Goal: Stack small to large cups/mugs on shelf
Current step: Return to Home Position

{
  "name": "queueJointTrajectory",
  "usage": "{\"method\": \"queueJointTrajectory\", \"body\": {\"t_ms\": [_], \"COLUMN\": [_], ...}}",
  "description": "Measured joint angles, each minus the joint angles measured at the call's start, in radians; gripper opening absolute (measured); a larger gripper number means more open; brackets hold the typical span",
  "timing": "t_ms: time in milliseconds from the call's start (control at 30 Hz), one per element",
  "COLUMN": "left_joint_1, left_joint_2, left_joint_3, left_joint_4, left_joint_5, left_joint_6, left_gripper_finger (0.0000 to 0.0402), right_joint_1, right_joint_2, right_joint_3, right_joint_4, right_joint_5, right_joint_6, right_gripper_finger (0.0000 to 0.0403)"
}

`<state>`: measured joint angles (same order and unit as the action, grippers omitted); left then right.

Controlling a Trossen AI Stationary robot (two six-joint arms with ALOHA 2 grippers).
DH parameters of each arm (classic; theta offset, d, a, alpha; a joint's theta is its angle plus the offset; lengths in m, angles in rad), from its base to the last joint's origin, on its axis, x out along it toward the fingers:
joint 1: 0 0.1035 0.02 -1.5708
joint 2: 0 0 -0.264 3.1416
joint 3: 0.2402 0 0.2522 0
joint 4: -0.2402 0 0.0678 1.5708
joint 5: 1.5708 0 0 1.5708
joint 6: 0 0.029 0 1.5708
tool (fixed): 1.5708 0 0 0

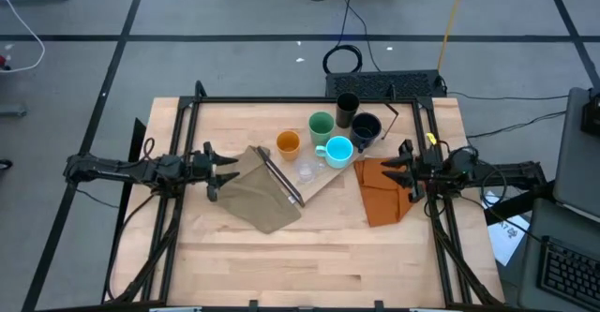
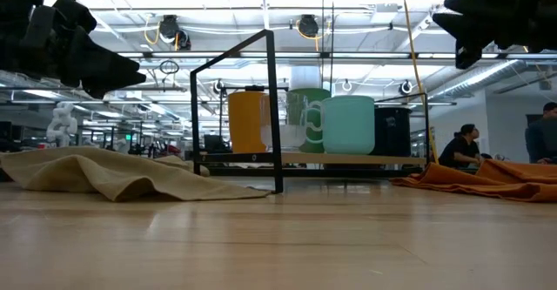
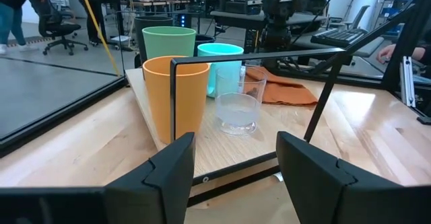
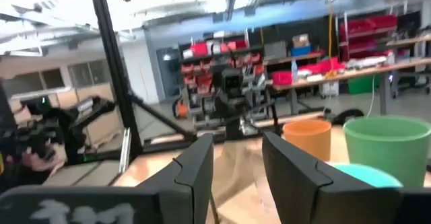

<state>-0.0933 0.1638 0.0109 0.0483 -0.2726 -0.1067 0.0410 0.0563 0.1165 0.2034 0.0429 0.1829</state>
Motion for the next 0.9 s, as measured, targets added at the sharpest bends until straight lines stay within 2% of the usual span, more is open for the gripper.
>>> {"method": "queueJointTrajectory", "body": {"t_ms": [367, 667, 800, 900], "left_joint_1": [0.000, 0.000, 0.000, 0.000], "left_joint_2": [0.000, 0.000, 0.000, 0.000], "left_joint_3": [0.000, 0.000, 0.000, 0.000], "left_joint_4": [0.000, -0.001, -0.002, -0.002], "left_joint_5": [0.000, 0.007, 0.008, 0.010], "left_joint_6": [-0.001, -0.012, -0.020, -0.027], "left_gripper_finger": [0.0209, 0.0209, 0.0209, 0.0209], "right_joint_1": [0.000, 0.000, 0.000, 0.000], "right_joint_2": [0.108, 0.027, -0.051, -0.052], "right_joint_3": [0.000, 0.000, -0.025, -0.056], "right_joint_4": [-0.042, -0.197, -0.192, -0.171], "right_joint_5": [-0.015, -0.011, 0.015, 0.012], "right_joint_6": [-0.051, -0.084, -0.114, -0.113], "right_gripper_finger": [0.0121, 0.0121, 0.0121, 0.0121]}}
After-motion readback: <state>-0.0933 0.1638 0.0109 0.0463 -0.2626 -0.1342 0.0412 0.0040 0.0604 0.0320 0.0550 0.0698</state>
